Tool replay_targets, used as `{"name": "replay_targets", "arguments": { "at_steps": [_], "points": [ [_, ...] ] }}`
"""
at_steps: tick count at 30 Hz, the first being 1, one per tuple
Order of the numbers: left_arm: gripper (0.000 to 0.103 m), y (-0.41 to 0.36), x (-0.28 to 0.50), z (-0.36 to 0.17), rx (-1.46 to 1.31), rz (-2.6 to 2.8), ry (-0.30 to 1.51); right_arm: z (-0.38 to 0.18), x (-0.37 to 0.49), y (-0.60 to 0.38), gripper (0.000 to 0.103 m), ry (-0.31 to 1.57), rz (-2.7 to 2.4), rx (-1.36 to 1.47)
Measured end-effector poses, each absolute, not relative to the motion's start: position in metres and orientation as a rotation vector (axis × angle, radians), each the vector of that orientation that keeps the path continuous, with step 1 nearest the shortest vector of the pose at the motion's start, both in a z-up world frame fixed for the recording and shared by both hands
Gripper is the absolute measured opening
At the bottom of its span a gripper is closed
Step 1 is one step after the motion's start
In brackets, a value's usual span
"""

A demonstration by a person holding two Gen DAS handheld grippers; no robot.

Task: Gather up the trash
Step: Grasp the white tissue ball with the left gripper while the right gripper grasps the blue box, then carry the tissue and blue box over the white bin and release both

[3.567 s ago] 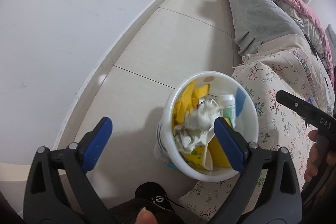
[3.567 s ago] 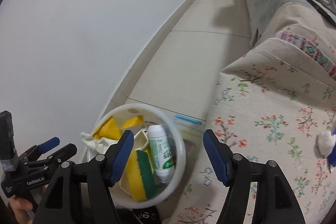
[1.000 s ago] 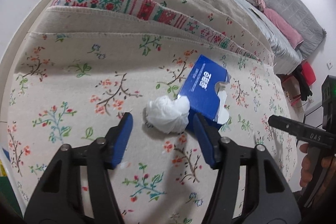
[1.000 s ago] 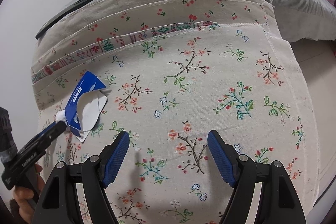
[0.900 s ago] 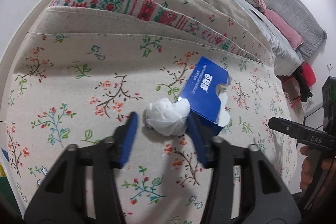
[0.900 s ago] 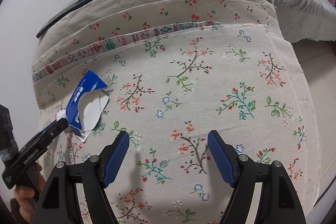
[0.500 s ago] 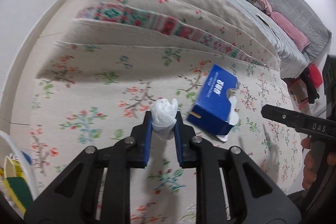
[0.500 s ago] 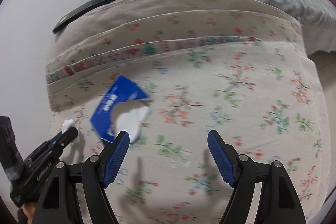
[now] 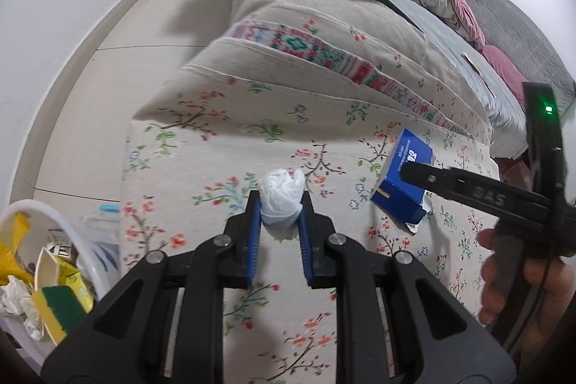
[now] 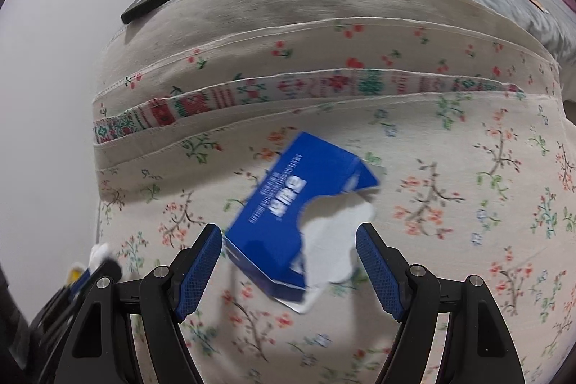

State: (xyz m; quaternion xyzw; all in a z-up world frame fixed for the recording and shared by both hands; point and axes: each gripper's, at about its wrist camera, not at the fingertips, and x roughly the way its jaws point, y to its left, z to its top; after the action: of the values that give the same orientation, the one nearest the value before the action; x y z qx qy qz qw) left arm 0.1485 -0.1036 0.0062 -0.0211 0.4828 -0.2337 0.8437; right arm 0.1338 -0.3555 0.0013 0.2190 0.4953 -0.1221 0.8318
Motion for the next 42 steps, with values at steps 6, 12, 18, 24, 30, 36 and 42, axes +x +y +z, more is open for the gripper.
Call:
{"name": "replay_targets", "arguments": {
  "at_steps": [6, 12, 18, 24, 30, 36, 42],
  "points": [
    [0.021, -0.091, 0.147, 0.01, -0.067, -0.477, 1.014, -0.013, 0.155, -0.333, 0.08, 1.046, -0.317, 0.441],
    [0.021, -0.08, 0.148, 0.01, -0.079, -0.461, 1.016, -0.025, 0.173, -0.305, 0.08, 1.051, -0.391, 0.309],
    [0.021, -0.074, 0.147, 0.009, -0.09, -0.453, 1.02, -0.04, 0.172, -0.277, 0.08, 1.068, -0.403, 0.246],
    [0.021, -0.069, 0.145, 0.011, -0.093, -0.458, 1.022, -0.032, 0.146, -0.284, 0.06, 1.085, -0.347, 0.228],
    [0.021, -0.059, 0.142, 0.01, -0.08, -0.46, 1.023, -0.025, 0.119, -0.281, 0.057, 1.097, -0.278, 0.241],
    [0.021, -0.039, 0.137, 0.012, -0.077, -0.452, 1.016, -0.012, 0.088, -0.283, 0.056, 1.09, -0.229, 0.275],
    [0.021, -0.013, 0.133, 0.013, -0.095, -0.431, 1.011, 0.016, 0.063, -0.285, 0.056, 1.075, -0.191, 0.286]
  ]
}}
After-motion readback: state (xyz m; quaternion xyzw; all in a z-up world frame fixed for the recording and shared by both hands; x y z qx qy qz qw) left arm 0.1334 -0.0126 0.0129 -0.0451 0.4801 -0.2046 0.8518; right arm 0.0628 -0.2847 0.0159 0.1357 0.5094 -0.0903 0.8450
